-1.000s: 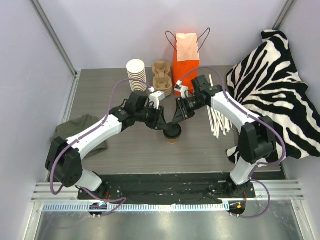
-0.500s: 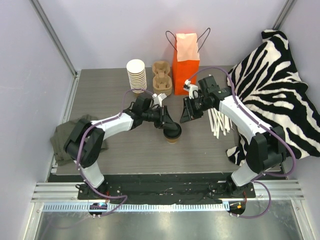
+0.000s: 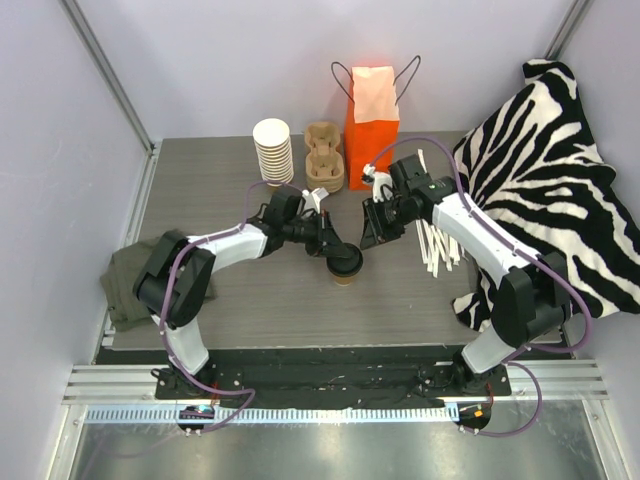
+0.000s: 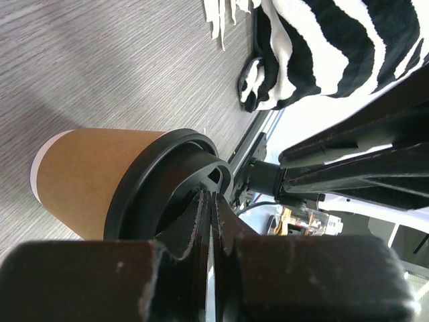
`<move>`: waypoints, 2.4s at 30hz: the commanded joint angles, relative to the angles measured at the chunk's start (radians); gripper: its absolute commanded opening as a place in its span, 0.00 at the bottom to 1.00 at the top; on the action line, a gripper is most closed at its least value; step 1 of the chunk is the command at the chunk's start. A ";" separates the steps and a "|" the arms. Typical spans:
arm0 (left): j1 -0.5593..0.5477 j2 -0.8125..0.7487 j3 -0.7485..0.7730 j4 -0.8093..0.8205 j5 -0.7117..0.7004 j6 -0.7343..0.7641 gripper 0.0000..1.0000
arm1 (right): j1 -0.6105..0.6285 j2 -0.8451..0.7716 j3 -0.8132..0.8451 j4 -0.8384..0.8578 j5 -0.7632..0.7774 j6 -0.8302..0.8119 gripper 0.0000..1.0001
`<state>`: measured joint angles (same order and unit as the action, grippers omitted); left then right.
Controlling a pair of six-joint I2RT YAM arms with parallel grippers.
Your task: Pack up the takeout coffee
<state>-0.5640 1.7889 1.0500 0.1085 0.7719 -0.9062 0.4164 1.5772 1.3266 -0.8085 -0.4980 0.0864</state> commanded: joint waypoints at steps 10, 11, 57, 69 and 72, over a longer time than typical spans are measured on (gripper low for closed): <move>0.007 0.018 0.036 -0.072 -0.023 0.064 0.05 | 0.061 0.030 0.100 -0.024 0.150 -0.022 0.21; 0.007 0.020 0.038 -0.079 -0.026 0.069 0.04 | 0.061 0.041 0.094 -0.017 0.139 -0.025 0.20; 0.023 0.070 0.059 -0.205 -0.091 0.162 0.00 | 0.088 0.102 -0.021 0.045 0.118 -0.036 0.17; 0.021 0.004 0.097 -0.178 -0.056 0.158 0.02 | 0.088 0.049 0.056 0.017 0.061 -0.022 0.21; 0.023 -0.028 0.105 -0.161 -0.039 0.144 0.04 | 0.088 0.020 0.023 0.014 0.047 -0.019 0.23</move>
<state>-0.5499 1.8122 1.1294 -0.0277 0.7746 -0.7841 0.4984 1.6619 1.3430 -0.7979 -0.4236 0.0734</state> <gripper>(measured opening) 0.034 0.213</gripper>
